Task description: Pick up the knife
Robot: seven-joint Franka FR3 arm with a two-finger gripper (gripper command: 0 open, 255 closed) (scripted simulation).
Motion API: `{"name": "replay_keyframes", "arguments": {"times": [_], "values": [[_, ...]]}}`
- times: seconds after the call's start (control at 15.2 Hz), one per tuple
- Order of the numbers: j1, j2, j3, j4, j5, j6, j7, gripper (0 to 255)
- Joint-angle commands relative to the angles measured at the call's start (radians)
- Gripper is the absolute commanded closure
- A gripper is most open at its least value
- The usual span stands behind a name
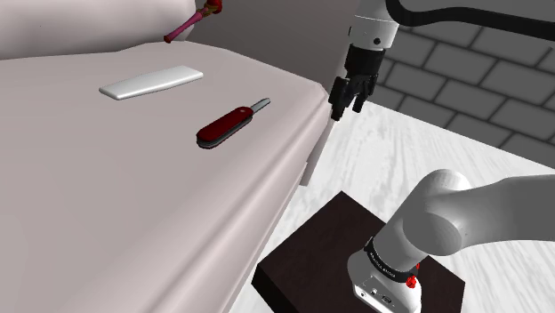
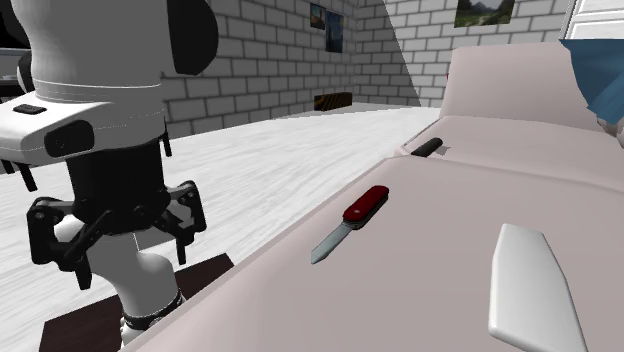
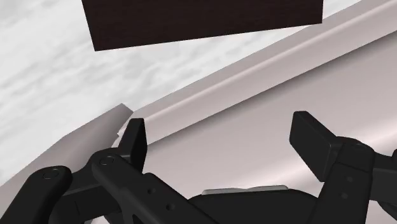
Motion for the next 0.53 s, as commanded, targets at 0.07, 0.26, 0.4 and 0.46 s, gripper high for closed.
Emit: {"name": "replay_keyframes", "arguments": {"times": [0.07, 0.26, 0.4, 0.46], "values": [[-0.003, -0.004, 0.027, 0.005, 0.024, -0.005, 0.056, 0], [-0.015, -0.001, 0.111, 0.030, 0.097, -0.015, 0.223, 0], [-0.025, 0.011, 0.167, 0.056, 0.142, -0.017, 0.335, 0], [-0.031, 0.021, 0.195, 0.071, 0.163, -0.016, 0.391, 0]]}}
